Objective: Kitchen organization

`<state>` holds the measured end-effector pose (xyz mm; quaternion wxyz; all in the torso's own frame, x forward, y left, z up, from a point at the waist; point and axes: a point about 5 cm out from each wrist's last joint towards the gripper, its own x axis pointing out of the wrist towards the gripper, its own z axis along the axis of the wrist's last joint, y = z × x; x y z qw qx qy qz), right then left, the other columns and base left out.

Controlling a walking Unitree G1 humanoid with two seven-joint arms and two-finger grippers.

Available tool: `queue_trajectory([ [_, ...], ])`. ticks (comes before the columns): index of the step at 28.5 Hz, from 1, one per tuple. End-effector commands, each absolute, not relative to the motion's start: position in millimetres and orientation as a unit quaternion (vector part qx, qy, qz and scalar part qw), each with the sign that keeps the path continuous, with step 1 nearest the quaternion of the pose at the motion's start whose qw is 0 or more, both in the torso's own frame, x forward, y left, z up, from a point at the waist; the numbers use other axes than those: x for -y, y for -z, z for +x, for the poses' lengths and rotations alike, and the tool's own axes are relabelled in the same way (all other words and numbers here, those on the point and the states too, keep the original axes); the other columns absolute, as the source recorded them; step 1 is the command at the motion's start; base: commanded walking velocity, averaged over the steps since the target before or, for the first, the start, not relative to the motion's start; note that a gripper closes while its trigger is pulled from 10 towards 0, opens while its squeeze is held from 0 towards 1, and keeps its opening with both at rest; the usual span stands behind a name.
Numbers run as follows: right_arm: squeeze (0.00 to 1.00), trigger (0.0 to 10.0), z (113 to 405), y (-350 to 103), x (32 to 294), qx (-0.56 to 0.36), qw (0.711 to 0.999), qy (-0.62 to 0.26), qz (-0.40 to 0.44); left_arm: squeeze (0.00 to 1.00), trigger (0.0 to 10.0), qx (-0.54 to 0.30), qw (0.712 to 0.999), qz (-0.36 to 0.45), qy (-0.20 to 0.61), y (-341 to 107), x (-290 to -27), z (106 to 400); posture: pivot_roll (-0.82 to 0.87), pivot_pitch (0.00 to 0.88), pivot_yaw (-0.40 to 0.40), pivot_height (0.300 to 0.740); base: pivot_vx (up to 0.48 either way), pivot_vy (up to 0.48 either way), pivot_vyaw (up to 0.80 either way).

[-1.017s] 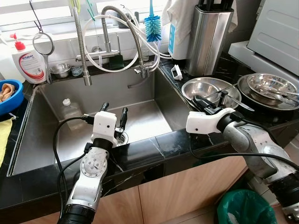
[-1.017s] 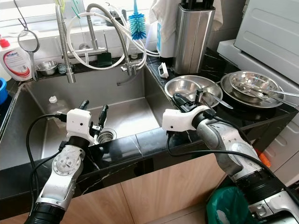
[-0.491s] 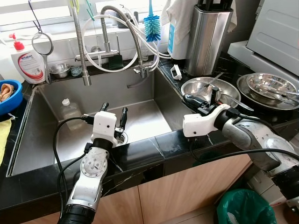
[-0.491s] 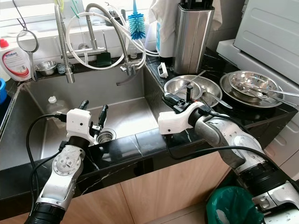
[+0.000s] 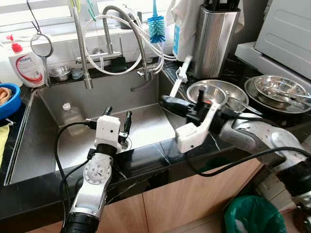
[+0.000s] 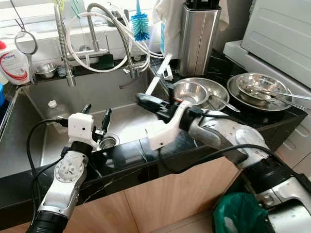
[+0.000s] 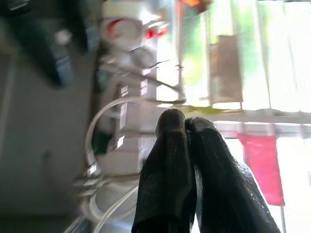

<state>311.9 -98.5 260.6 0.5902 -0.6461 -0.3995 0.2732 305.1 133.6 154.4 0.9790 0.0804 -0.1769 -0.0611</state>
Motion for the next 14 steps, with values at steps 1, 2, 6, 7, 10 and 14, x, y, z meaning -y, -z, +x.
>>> queue_trajectory([
  [1, 0.0, 10.0, 307.9, -280.9, 96.6, 0.439, 0.602, -0.257, -0.616, 0.0, 10.0, 0.177, 0.979, 0.079, 0.055, -154.0, -136.2, 305.4, -0.12, 0.0, 0.035, 0.74, 0.0, 0.0, 0.0],
  [2, 0.0, 10.0, 306.5, -283.2, 94.1, 0.447, 0.606, -0.26, -0.605, 0.0, 10.0, 0.178, 0.979, 0.079, 0.055, -154.1, -136.3, 305.4, -0.12, 0.0, 0.035, 0.74, 0.0, 0.0, 0.0],
  [6, 0.0, 10.0, 304.5, -277.4, 86.7, 0.442, 0.621, -0.296, -0.575, 0.0, 10.0, 0.178, 0.979, 0.08, 0.055, -154.1, -136.5, 305.4, -0.12, 0.0, 0.035, 0.74, 0.0, 0.0, 0.0],
  [7, 0.0, 10.0, 304.9, -276.9, 86.6, 0.44, 0.632, -0.297, -0.565, 0.0, 10.0, 0.178, 0.979, 0.08, 0.055, -154.3, -136.4, 305.4, -0.12, 0.0, 0.035, 0.74, 0.0, 0.0, 0.0],
  [10, 0.0, 10.0, 308.3, -278.1, 89.0, 0.427, 0.705, -0.29, -0.486, 0.0, 10.0, 0.179, 0.979, 0.08, 0.054, -154.4, -136.6, 305.3, -0.11, 0.0, 0.035, 0.74, 0.0, 0.0, 0.0],
  [14, 0.0, 10.0, 314.2, -276.5, 95.5, 0.402, 0.78, -0.282, -0.387, 0.0, 10.0, 0.179, 0.979, 0.081, 0.055, -154.6, -136.7, 305.2, -0.12, 0.0, 0.037, 0.74, 0.0, 0.0, 0.0],
])
